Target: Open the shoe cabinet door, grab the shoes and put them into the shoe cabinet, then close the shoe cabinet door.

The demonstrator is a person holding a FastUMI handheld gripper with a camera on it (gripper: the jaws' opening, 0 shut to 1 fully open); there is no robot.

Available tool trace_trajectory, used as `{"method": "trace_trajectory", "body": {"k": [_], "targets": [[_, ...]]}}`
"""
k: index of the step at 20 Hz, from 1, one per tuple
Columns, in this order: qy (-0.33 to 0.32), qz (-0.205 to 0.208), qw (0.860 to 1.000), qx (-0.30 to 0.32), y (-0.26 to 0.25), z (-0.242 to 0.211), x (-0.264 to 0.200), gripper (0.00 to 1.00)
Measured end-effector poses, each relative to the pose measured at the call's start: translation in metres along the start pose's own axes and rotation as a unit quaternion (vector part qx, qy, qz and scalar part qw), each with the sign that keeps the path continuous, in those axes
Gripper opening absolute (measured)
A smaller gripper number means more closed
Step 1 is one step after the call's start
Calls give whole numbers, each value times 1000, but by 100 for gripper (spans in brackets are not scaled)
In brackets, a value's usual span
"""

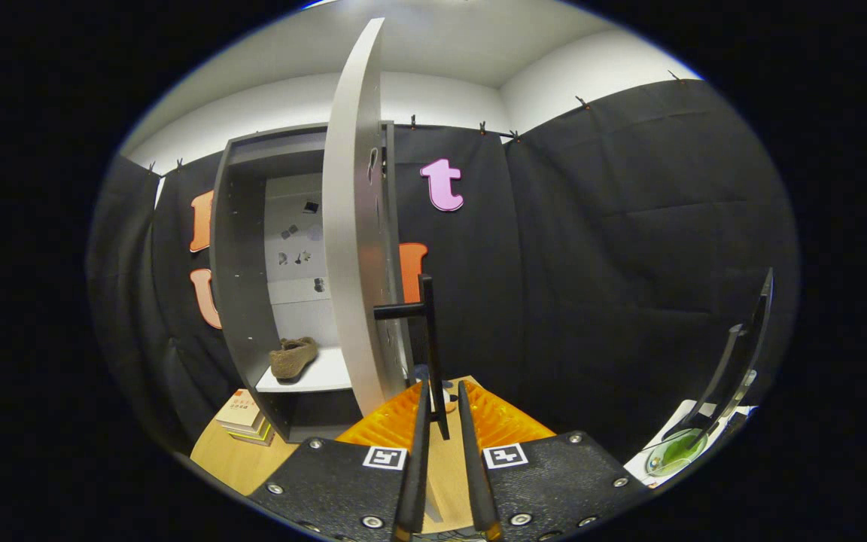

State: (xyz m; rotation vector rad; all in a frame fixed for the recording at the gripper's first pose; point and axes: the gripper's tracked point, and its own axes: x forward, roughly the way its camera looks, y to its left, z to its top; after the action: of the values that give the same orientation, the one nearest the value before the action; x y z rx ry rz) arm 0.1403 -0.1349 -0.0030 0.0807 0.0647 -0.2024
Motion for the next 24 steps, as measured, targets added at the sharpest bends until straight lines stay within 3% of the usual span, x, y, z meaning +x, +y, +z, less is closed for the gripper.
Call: {"method": "trace_trajectory", "body": {"k": [2, 6, 13, 18, 24], "targets": [[-1, -15, 1000, -2, -17, 2, 3, 19], [-5, -37, 999, 5, -43, 3, 5, 19], [-10, -28, 999, 18, -48, 5, -1, 19], [-13, -32, 999, 2, -33, 3, -22, 19], [9, 5, 1000, -12, 17, -26, -47, 19]]}}
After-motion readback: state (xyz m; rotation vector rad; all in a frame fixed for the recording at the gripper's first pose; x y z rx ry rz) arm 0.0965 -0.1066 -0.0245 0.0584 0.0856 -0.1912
